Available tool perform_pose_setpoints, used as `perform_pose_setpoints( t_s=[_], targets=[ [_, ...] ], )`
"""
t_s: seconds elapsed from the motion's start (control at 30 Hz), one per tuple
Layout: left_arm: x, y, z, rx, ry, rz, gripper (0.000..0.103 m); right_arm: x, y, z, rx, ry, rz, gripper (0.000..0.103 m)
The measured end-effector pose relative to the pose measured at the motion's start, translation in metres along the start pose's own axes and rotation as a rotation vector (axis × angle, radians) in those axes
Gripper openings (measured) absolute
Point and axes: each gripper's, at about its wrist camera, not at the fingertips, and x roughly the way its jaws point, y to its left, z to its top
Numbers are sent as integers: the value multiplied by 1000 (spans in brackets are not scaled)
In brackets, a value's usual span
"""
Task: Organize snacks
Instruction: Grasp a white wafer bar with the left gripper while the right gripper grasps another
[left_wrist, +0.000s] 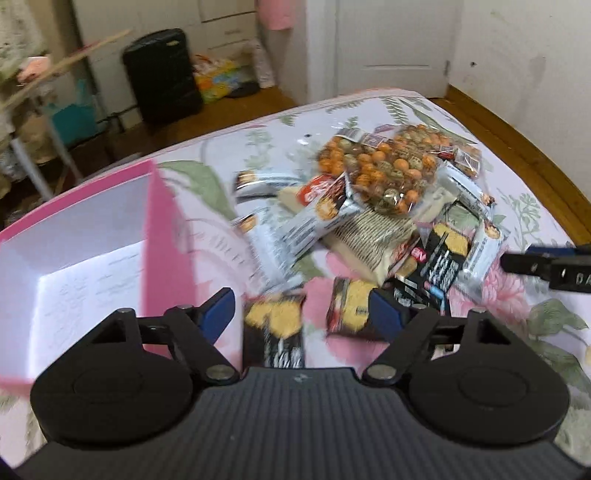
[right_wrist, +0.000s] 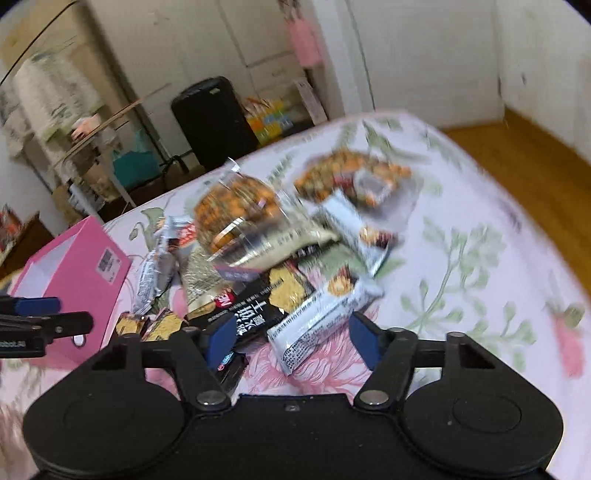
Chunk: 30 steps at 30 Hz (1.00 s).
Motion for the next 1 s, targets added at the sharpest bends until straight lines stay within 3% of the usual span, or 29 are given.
perform_pose_setpoints(
  t_s=[0.13, 0.3, 0.43, 0.53, 0.63, 0.8, 0.9, 0.97, 1.0],
  targets=[
    [31, -2, 15, 57, -19, -30, 77, 23, -12, 0, 114, 33, -8, 65],
    [60, -9, 26, 203, -39, -49, 77, 46, -15, 1, 218, 26, -44, 63],
    [79, -12, 32, 253, -60, -20, 77, 57, -1, -1, 118, -16, -114, 44],
    [96, -15, 41, 292, -5, -6, 71, 56, 4, -1, 14, -38, -138, 36],
    [108, -17, 46, 333, 17, -24, 69, 52, 1, 0, -47, -24, -142, 34],
    [116, -21, 43, 465, -28, -54, 68, 52, -6, 2, -58, 40, -104, 38],
    [115, -21, 44, 449, -26, -84, 59, 51, -2, -2, -63, 46, -112, 40],
    [118, -22, 45, 435, -1, -83, 39, 53, 3, -6, -79, 35, -124, 40],
    [117, -24, 44, 434, 8, -64, 36, 54, 5, -6, -91, 31, -131, 38]
  ],
)
